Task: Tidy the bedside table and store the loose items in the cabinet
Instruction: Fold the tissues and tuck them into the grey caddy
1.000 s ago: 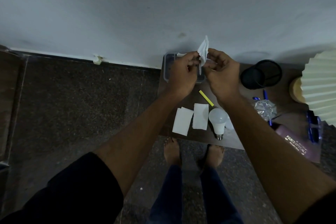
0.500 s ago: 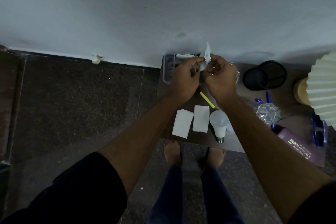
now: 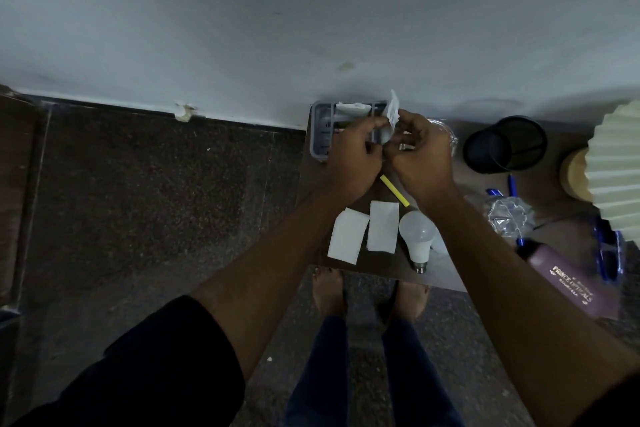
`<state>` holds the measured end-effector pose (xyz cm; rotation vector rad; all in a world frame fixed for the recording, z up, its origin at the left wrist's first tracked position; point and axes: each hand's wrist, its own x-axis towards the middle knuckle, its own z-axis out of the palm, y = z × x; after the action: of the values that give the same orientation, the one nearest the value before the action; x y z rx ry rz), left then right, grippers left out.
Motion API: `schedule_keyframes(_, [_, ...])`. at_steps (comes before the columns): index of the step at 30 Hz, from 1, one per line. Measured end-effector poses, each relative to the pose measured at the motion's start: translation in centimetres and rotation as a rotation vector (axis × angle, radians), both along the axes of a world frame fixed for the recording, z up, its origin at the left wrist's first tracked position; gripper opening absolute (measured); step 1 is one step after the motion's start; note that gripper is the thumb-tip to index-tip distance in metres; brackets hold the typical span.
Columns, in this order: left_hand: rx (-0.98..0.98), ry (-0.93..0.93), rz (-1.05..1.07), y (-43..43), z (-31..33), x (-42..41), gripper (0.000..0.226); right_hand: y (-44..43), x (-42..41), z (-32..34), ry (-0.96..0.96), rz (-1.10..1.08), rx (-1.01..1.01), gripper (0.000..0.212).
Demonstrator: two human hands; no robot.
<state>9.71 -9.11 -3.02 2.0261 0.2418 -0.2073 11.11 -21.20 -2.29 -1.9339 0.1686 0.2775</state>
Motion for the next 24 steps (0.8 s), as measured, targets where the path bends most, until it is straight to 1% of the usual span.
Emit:
schedule_keyframes(7, [0.009, -0.023, -0.01, 0.07, 0.35, -0.04, 0.048, 0.09, -0.21, -0.03, 0.009, -0.01, 0.05, 0.05])
schedule_keyframes(11, [-0.007, -0.009, -0.009, 0.13, -0.07, -0.24, 0.046, -0.25, -0.41, 0.09, 0.058, -0.005, 0.078, 0.054])
schedule_keyframes(16, [0.011, -0.015, -0.004, -0.11, -0.23, -0.34, 0.046, -0.45, -0.68, 0.21, 0.035, 0.024, 0.046, 0.052])
schedule_keyframes(24, [-0.008, -0.016, -0.023, -0.18, 0.05, -0.58, 0.045, -0.85, -0.98, 0.67, 0.033, 0.006, 0.06, 0.055])
